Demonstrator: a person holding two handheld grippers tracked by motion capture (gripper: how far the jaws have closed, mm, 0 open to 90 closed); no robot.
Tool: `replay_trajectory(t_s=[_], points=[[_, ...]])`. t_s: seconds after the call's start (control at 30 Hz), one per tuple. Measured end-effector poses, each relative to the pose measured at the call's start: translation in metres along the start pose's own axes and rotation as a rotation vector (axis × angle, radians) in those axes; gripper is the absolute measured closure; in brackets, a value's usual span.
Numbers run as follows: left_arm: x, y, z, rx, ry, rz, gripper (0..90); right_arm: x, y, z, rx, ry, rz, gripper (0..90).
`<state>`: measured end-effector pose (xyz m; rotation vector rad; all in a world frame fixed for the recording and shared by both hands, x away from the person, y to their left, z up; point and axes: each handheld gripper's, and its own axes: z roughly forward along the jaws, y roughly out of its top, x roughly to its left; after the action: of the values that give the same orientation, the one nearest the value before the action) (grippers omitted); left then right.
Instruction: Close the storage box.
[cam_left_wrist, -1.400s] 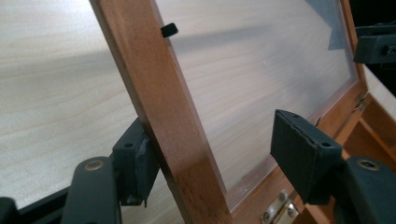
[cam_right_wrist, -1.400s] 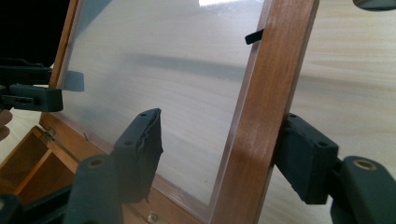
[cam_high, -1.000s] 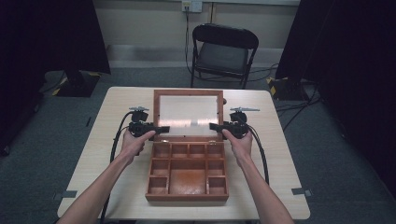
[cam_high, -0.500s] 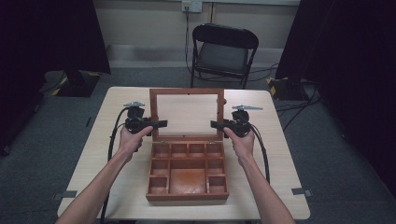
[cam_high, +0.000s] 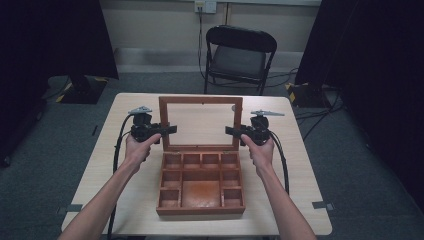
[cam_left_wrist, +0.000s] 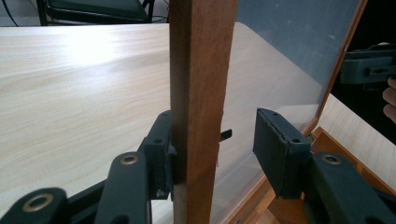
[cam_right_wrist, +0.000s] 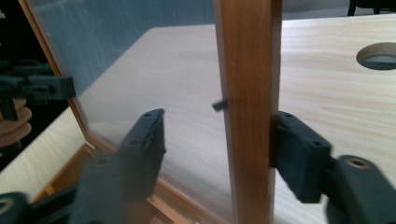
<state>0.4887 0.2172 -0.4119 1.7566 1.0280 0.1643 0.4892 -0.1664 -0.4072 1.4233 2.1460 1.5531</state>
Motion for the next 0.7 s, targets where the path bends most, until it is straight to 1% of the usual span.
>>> replay_trajectory(t_s=[0.07,0.17,0.23,0.27,0.3,0.33,0.37,0.4,0.43,0.47,0.5,0.57,0.6,0.63,0.7], points=[[0.0,0.0,0.0,0.0,0.0,-0.002,51.4,0.003,0.003,-0.001,-0.011,-0.008,-0.006,31.6],[0.0,0.0,0.0,-0.002,-0.004,-0.001,51.6,0.003,0.004,-0.001,-0.005,-0.014,-0.008,30.9],[0.0,0.0,-0.001,-0.001,-0.009,0.0,51.8,0.003,0.004,-0.001,-0.003,-0.013,-0.007,30.9],[0.0,0.0,-0.001,0.0,-0.01,0.001,51.9,0.002,0.003,-0.001,0.001,-0.015,0.004,31.6],[0.0,0.001,-0.002,0.002,-0.009,0.003,51.9,0.002,0.003,-0.001,0.002,-0.011,0.005,35.3],[0.0,0.001,-0.002,0.002,-0.01,0.004,51.9,0.004,0.003,0.0,0.009,-0.005,0.008,33.2],[0.0,0.001,-0.001,0.002,-0.015,0.007,51.9,0.006,0.004,0.0,0.014,-0.007,0.014,30.7],[0.0,0.001,-0.001,0.002,-0.015,0.007,51.9,0.006,0.004,0.0,0.014,-0.007,0.014,30.7],[0.0,0.001,-0.001,0.003,-0.015,0.007,51.9,0.008,0.005,0.001,0.018,-0.019,0.005,30.5],[0.0,0.001,-0.001,0.003,-0.015,0.008,51.9,0.011,0.006,0.001,0.032,-0.05,-0.021,32.2],[-0.001,0.001,-0.001,0.004,-0.016,0.008,51.9,0.012,0.006,0.001,0.033,-0.058,-0.022,32.8],[-0.001,0.002,-0.002,0.01,-0.022,0.011,51.9,0.01,0.006,-0.001,0.03,-0.047,-0.013,35.6],[-0.001,0.002,-0.002,0.01,-0.022,0.011,51.8,0.01,0.006,-0.001,0.03,-0.047,-0.013,35.6],[-0.001,0.003,-0.003,0.012,-0.028,0.013,51.7,0.008,0.006,-0.003,0.027,-0.031,0.007,36.5],[-0.002,0.003,-0.003,0.011,-0.031,0.009,51.3,0.007,0.007,-0.005,0.022,-0.019,0.024,36.7]])
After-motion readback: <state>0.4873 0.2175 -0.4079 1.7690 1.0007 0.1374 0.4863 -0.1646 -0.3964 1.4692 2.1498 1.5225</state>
